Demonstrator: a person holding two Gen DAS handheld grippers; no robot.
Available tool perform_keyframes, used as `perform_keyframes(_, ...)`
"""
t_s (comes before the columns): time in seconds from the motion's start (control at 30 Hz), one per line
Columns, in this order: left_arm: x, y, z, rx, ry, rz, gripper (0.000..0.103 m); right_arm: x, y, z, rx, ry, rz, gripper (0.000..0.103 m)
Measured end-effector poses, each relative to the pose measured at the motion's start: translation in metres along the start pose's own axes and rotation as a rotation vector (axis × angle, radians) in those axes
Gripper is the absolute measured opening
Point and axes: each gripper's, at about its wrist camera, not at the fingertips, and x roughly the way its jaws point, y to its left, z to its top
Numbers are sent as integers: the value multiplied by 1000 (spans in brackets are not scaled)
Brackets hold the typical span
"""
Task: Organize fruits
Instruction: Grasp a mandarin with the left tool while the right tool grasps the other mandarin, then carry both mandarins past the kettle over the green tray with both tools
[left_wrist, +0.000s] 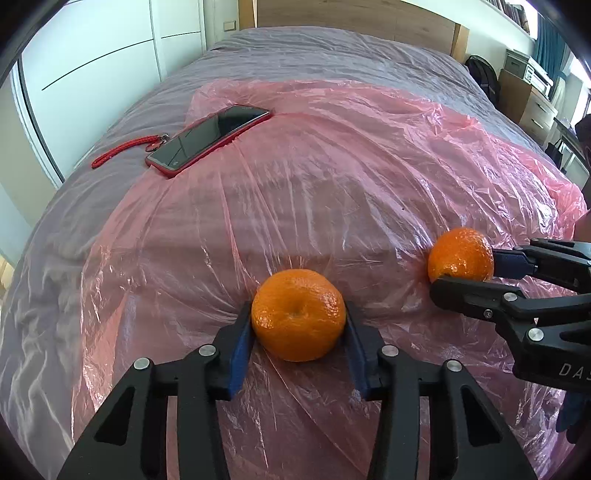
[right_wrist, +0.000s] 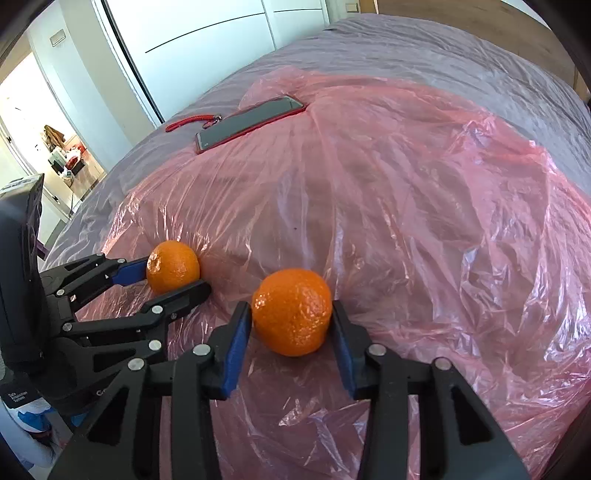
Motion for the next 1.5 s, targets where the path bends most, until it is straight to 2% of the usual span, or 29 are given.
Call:
perform_keyframes(0.17, -3, 3, 3, -28, 2, -12, 40, -9, 1, -1, 10, -13, 22, 2)
perform_keyframes(0.5, -40, 3, 1, -48, -21, 4, 40, -48, 7, -11, 14, -51, 24, 2)
perform_keyframes(0.83, -105, -16, -23, -43, -64, -38, 40, -118, 16, -54, 29, -90, 20, 2)
perform_keyframes(1.0, -139, -43, -43, -12, -84, -85, 40, -163, 11, -93, 49, -105, -2, 2)
perform_keyframes(1.17, -176, -81, -62, 28, -104, -164, 40, -204, -1, -137, 90, -124, -30, 2)
perform_keyframes(1.5, -236, -187, -83, 183, -133, -267, 39, -272, -44, -219, 214, -198, -80, 2)
